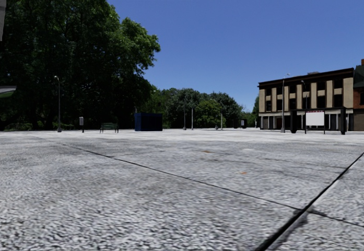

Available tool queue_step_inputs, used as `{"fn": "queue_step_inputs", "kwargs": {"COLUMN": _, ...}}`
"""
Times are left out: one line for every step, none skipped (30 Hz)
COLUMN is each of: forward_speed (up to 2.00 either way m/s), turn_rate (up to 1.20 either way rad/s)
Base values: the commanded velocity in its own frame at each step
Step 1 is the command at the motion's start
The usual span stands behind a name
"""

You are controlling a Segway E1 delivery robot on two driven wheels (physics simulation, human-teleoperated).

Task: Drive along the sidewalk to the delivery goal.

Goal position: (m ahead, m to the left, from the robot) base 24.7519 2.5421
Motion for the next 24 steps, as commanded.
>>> {"fn": "queue_step_inputs", "kwargs": {"forward_speed": 2.00, "turn_rate": 0.00}}
{"fn": "queue_step_inputs", "kwargs": {"forward_speed": 2.00, "turn_rate": 0.00}}
{"fn": "queue_step_inputs", "kwargs": {"forward_speed": 2.00, "turn_rate": 0.00}}
{"fn": "queue_step_inputs", "kwargs": {"forward_speed": 2.00, "turn_rate": 0.00}}
{"fn": "queue_step_inputs", "kwargs": {"forward_speed": 2.00, "turn_rate": 0.00}}
{"fn": "queue_step_inputs", "kwargs": {"forward_speed": 2.00, "turn_rate": 0.00}}
{"fn": "queue_step_inputs", "kwargs": {"forward_speed": 2.00, "turn_rate": 0.00}}
{"fn": "queue_step_inputs", "kwargs": {"forward_speed": 2.00, "turn_rate": 0.00}}
{"fn": "queue_step_inputs", "kwargs": {"forward_speed": 2.00, "turn_rate": 0.00}}
{"fn": "queue_step_inputs", "kwargs": {"forward_speed": 2.00, "turn_rate": 0.00}}
{"fn": "queue_step_inputs", "kwargs": {"forward_speed": 2.00, "turn_rate": 0.00}}
{"fn": "queue_step_inputs", "kwargs": {"forward_speed": 2.00, "turn_rate": 0.00}}
{"fn": "queue_step_inputs", "kwargs": {"forward_speed": 2.00, "turn_rate": 0.00}}
{"fn": "queue_step_inputs", "kwargs": {"forward_speed": 2.00, "turn_rate": 0.00}}
{"fn": "queue_step_inputs", "kwargs": {"forward_speed": 2.00, "turn_rate": 0.00}}
{"fn": "queue_step_inputs", "kwargs": {"forward_speed": 2.00, "turn_rate": 0.00}}
{"fn": "queue_step_inputs", "kwargs": {"forward_speed": 2.00, "turn_rate": 0.00}}
{"fn": "queue_step_inputs", "kwargs": {"forward_speed": 2.00, "turn_rate": 0.00}}
{"fn": "queue_step_inputs", "kwargs": {"forward_speed": 2.00, "turn_rate": 0.00}}
{"fn": "queue_step_inputs", "kwargs": {"forward_speed": 2.00, "turn_rate": 0.00}}
{"fn": "queue_step_inputs", "kwargs": {"forward_speed": 2.00, "turn_rate": 0.00}}
{"fn": "queue_step_inputs", "kwargs": {"forward_speed": 2.00, "turn_rate": 0.00}}
{"fn": "queue_step_inputs", "kwargs": {"forward_speed": 2.00, "turn_rate": 0.00}}
{"fn": "queue_step_inputs", "kwargs": {"forward_speed": 2.00, "turn_rate": 0.00}}
